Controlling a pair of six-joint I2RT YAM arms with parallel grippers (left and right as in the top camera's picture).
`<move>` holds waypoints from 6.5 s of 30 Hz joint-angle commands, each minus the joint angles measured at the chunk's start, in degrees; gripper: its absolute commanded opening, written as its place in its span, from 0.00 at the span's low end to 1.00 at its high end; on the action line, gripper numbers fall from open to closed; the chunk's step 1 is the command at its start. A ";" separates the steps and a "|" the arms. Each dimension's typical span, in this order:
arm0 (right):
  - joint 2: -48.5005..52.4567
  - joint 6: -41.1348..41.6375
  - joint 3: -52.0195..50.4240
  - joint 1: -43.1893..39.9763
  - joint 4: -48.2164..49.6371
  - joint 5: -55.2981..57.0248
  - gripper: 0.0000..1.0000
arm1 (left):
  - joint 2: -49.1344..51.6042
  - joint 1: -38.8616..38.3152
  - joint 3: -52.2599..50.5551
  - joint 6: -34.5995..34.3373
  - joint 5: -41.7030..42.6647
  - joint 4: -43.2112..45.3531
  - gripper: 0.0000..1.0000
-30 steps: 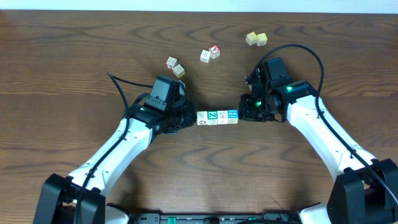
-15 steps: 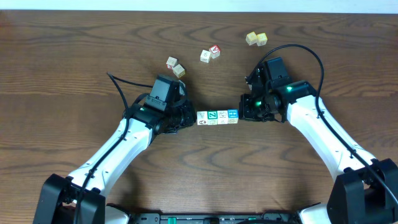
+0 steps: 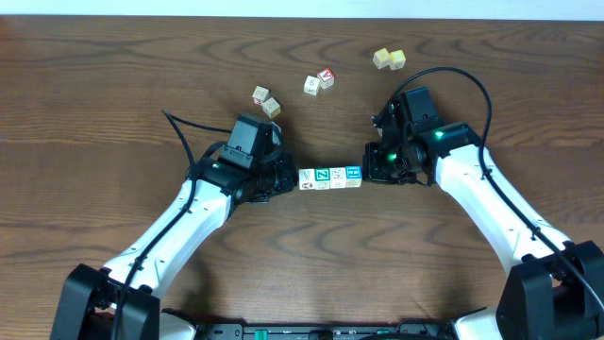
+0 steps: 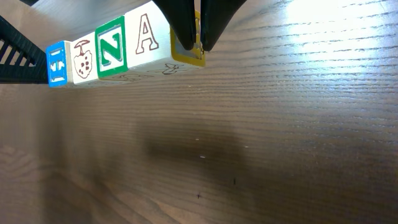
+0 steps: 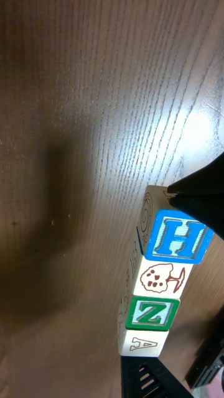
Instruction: Lift 4 blocks
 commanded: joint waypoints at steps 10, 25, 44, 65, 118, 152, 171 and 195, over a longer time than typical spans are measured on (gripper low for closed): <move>-0.07 0.66 0.20 1.79 0.87 -11.02 0.01 | -0.90 -1.42 2.56 -0.94 8.94 1.33 0.07; -0.07 0.68 0.20 1.79 0.90 -11.04 0.01 | -0.90 -1.42 2.56 -0.94 8.94 1.33 0.07; -0.07 0.66 0.20 1.79 0.87 -10.99 0.01 | -0.90 -1.42 2.56 -0.94 8.94 1.33 0.07; -0.07 0.66 0.20 1.81 1.07 -10.82 0.01 | -0.90 -1.42 2.56 -0.96 8.94 1.33 0.07; -0.04 2.40 -0.09 3.63 2.95 -8.46 0.01 | -0.83 -1.49 2.56 -0.94 8.94 1.33 0.07; -0.02 2.36 -3.91 4.11 5.84 -8.24 0.01 | 4.48 -1.49 2.56 -1.16 7.41 1.57 0.07; -0.02 3.02 -7.89 4.15 9.51 -8.24 0.01 | 8.66 -1.49 2.56 -1.16 7.41 1.99 0.07; 0.11 2.99 -8.50 4.17 10.38 -6.95 0.01 | 9.11 -3.87 2.54 -1.88 4.79 2.45 0.07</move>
